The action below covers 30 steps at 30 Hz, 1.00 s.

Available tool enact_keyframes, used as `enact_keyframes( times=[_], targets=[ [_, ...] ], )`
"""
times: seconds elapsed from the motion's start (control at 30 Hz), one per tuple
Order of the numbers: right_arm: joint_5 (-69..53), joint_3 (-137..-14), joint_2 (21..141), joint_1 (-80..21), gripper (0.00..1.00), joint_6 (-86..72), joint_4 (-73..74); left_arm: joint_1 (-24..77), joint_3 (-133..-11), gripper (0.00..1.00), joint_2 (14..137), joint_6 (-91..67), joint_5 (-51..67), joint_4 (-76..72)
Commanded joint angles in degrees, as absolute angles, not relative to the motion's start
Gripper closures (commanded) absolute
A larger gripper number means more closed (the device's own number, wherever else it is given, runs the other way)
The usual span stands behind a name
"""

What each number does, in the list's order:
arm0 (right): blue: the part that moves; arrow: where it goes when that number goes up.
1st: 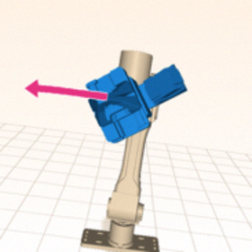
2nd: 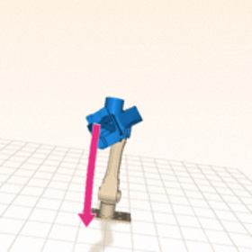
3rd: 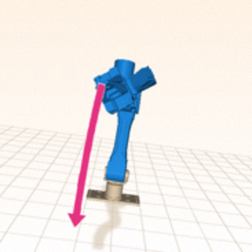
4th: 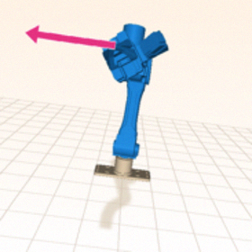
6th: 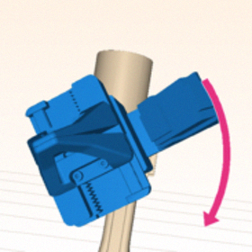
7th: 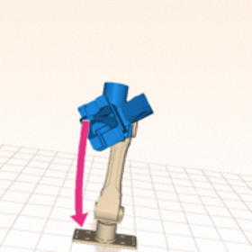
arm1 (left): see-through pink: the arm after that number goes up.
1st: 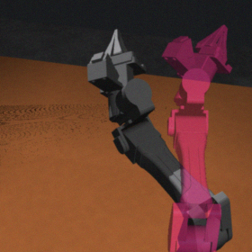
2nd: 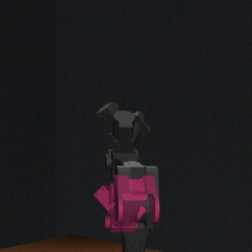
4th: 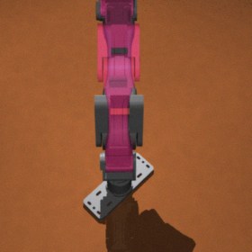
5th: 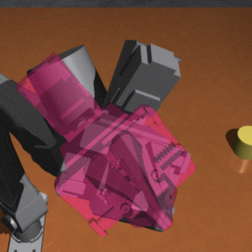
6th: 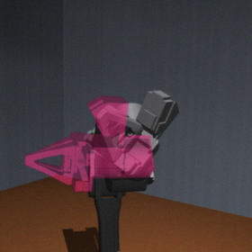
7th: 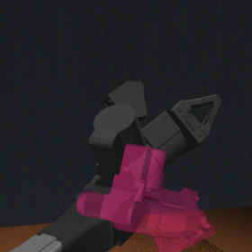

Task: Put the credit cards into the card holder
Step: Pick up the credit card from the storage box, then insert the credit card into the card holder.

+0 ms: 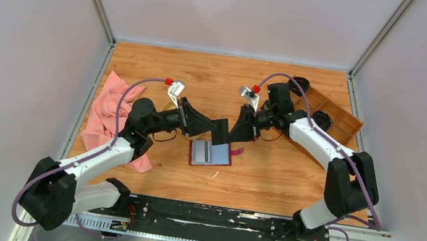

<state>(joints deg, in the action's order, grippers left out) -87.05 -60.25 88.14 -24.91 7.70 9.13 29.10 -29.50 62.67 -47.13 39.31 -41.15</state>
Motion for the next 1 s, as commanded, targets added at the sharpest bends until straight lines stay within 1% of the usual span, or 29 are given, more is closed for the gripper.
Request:
enact_keyframes(
  times=[0.0, 0.3, 0.43, 0.47, 0.5, 0.53, 0.57, 0.67, 0.7, 0.73, 0.8, 0.83, 0.87, 0.9, 0.97],
  targets=[
    [-87.5, -59.6, 88.1, -25.8, 1.0, 9.8, 10.9, 28.1, -32.8, 0.6, 63.6, -46.2, 45.4, -36.3],
    [-86.7, -59.8, 88.2, -26.0, 1.0, 10.9, 12.0, 27.0, -37.5, 0.67, 66.0, -43.2, 48.9, -28.8],
    [-86.5, -59.9, 88.2, -26.1, 1.0, 11.3, 12.5, 26.8, -38.2, 0.77, 66.9, -42.8, 49.9, -27.7],
    [-86.5, -59.9, 88.2, -26.1, 1.0, 11.4, 12.6, 26.8, -38.3, 0.8, 67.2, -42.8, 50.2, -27.5],
    [-86.4, -59.9, 88.2, -26.1, 1.0, 11.5, 12.7, 26.7, -38.4, 0.86, 67.4, -42.8, 50.4, -27.5],
    [-86.3, -59.9, 88.2, -26.1, 1.0, 11.6, 12.8, 26.7, -38.4, 0.95, 67.5, -42.7, 50.6, -27.5],
    [-86.2, -59.9, 88.2, -26.1, 1.0, 11.7, 12.9, 26.7, -38.4, 1.0, 67.5, -42.6, 50.6, -27.5],
    [-85.9, -59.9, 88.0, -26.2, 1.0, 12.4, 13.4, 26.2, -38.1, 1.0, 66.4, -41.9, 50.3, -27.5],
    [-85.5, -59.9, 87.8, -26.1, 0.91, 12.7, 13.8, 25.9, -37.7, 1.0, 65.7, -41.8, 49.8, -27.5],
    [-84.8, -60.0, 87.5, -26.1, 0.72, 13.1, 14.3, 25.7, -37.1, 1.0, 64.8, -41.7, 49.4, -27.5],
    [-82.5, -61.3, 86.9, -25.9, 0.46, 17.5, 18.7, 25.2, -34.9, 1.0, 62.4, -41.6, 48.3, -27.5],
    [-80.6, -63.1, 86.5, -25.9, 0.37, 21.9, 25.1, 25.0, -33.4, 1.0, 61.1, -41.8, 47.6, -27.4],
    [-78.0, -64.4, 86.0, -25.8, 0.31, 26.5, 29.9, 24.8, -31.8, 1.0, 59.4, -42.1, 46.8, -27.4],
    [-75.1, -65.6, 85.5, -25.8, 0.29, 30.8, 33.4, 24.7, -30.1, 1.0, 57.6, -42.6, 45.9, -27.4],
    [-67.7, -66.4, 84.4, -25.8, 0.27, 34.9, 36.3, 24.6, -26.1, 1.0, 53.7, -43.7, 42.8, -27.4]
  ],
)
